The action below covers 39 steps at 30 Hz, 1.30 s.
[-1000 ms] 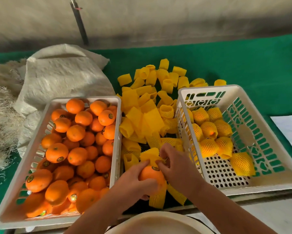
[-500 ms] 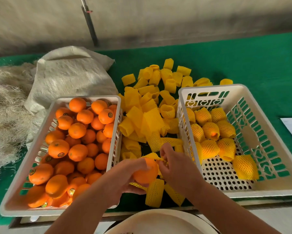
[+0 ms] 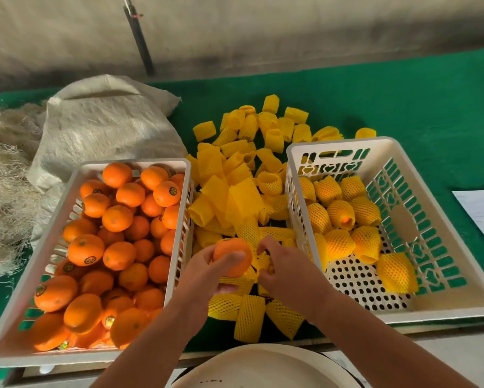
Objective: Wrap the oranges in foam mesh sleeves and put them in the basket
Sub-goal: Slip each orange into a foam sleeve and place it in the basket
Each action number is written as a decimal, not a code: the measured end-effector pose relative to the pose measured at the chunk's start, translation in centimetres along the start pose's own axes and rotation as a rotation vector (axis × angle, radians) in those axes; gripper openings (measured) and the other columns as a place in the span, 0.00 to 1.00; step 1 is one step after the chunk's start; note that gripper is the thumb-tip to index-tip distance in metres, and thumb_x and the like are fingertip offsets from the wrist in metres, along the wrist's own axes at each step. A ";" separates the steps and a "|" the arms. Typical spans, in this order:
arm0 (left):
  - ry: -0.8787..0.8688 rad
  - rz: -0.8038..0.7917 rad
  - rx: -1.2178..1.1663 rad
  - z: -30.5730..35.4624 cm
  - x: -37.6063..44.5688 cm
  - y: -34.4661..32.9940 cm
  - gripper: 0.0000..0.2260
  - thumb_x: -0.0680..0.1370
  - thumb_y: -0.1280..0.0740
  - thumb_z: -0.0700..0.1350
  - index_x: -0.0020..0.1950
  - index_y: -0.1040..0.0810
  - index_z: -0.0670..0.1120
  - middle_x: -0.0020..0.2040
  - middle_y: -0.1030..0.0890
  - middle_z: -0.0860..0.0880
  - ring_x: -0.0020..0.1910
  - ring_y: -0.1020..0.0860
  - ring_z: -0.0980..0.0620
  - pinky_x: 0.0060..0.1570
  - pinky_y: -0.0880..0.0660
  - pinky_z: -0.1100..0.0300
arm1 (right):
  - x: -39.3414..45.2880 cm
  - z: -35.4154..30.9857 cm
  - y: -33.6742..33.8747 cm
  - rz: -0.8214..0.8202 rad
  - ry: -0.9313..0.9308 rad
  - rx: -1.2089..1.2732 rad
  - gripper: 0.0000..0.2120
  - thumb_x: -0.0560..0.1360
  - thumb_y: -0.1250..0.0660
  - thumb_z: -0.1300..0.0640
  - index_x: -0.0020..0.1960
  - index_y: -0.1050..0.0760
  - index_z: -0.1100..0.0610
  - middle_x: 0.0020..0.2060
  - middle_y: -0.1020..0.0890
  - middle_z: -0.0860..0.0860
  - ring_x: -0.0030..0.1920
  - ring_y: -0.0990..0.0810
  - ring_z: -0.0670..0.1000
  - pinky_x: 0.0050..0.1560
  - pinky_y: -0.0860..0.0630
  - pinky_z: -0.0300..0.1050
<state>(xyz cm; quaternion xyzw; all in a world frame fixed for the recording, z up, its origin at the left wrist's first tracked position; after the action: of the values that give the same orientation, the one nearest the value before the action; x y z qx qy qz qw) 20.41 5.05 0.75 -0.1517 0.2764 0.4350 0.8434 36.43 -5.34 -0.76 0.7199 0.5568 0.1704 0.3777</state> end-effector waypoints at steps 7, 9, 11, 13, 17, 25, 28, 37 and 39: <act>-0.047 0.084 0.023 0.2 -0.3 1.0 0.38 0.64 0.20 0.67 0.69 0.23 0.53 0.60 0.20 0.48 0.52 0.15 0.45 0.46 0.15 0.50 | 0.1 -1.8 0.7 -0.088 0.129 -0.201 0.15 0.83 0.39 0.58 0.66 0.24 0.44 0.49 0.16 0.47 0.44 0.21 0.46 0.40 0.27 0.39; 0.009 0.091 -0.146 0.5 -0.1 1.3 0.33 0.63 0.21 0.63 0.65 0.22 0.54 0.59 0.19 0.44 0.47 0.13 0.45 0.44 0.15 0.50 | 0.2 -2.2 1.0 -0.074 0.106 -0.182 0.15 0.83 0.39 0.57 0.66 0.28 0.43 0.45 0.18 0.46 0.40 0.21 0.46 0.36 0.26 0.41; 0.065 0.091 -0.419 0.9 0.2 1.7 0.27 0.65 0.22 0.59 0.62 0.22 0.56 0.61 0.20 0.41 0.43 0.14 0.44 0.40 0.16 0.50 | 0.4 -2.4 1.2 -0.034 0.097 -0.156 0.13 0.83 0.40 0.56 0.64 0.32 0.41 0.39 0.21 0.45 0.36 0.23 0.46 0.33 0.26 0.44; 0.108 0.094 -0.659 1.4 0.5 2.0 0.22 0.71 0.22 0.53 0.63 0.23 0.56 0.63 0.22 0.38 0.42 0.14 0.41 0.40 0.17 0.49 | 0.5 -2.7 0.7 -0.052 0.146 -0.165 0.15 0.83 0.39 0.58 0.64 0.32 0.40 0.40 0.22 0.44 0.36 0.23 0.47 0.32 0.29 0.41; 0.099 0.078 -0.775 2.0 1.2 2.4 0.29 0.68 0.21 0.51 0.67 0.24 0.52 0.63 0.22 0.37 0.45 0.14 0.38 0.43 0.16 0.45 | 0.7 -3.3 -1.2 -0.095 0.194 -0.302 0.23 0.82 0.39 0.58 0.73 0.35 0.39 0.46 0.20 0.47 0.40 0.22 0.49 0.35 0.28 0.40; -0.203 0.143 0.088 1.1 0.8 1.7 0.29 0.65 0.21 0.66 0.62 0.20 0.58 0.54 0.17 0.58 0.54 0.17 0.52 0.48 0.18 0.59 | 2.7 -3.8 -0.5 0.050 0.008 -0.036 0.20 0.81 0.38 0.49 0.73 0.29 0.43 0.39 0.22 0.40 0.37 0.23 0.44 0.33 0.29 0.35; -0.355 0.202 0.434 1.0 0.7 1.7 0.31 0.70 0.23 0.64 0.70 0.25 0.56 0.61 0.21 0.56 0.57 0.21 0.54 0.52 0.19 0.58 | 2.7 -3.7 0.1 0.083 0.020 -0.010 0.27 0.82 0.37 0.44 0.80 0.39 0.41 0.48 0.19 0.43 0.41 0.21 0.43 0.41 0.19 0.41; -0.248 0.017 0.502 1.0 0.8 2.4 0.25 0.76 0.27 0.57 0.70 0.32 0.60 0.62 0.26 0.57 0.57 0.23 0.54 0.57 0.18 0.52 | 0.9 -4.7 -0.2 0.090 0.096 -0.108 0.33 0.81 0.38 0.45 0.82 0.48 0.40 0.44 0.25 0.38 0.36 0.25 0.40 0.34 0.35 0.32; -0.251 0.015 0.509 0.9 0.9 2.8 0.24 0.74 0.25 0.58 0.66 0.31 0.64 0.58 0.25 0.61 0.54 0.21 0.54 0.54 0.17 0.54 | 0.5 -5.1 0.0 0.088 0.123 -0.148 0.32 0.81 0.42 0.43 0.82 0.47 0.42 0.45 0.25 0.38 0.35 0.28 0.38 0.34 0.39 0.30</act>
<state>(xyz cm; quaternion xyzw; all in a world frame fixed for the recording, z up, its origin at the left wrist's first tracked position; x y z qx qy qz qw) 18.82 7.70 0.91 0.1220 0.2712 0.3734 0.8787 33.19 -3.08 2.48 0.7022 0.5325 0.2713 0.3871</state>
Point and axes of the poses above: each hand's wrist, its own x-axis towards the middle knuckle, its own y-axis out of the back of the hand, z = x × y, the point moved 2 cm from there along x, towards the middle knuckle
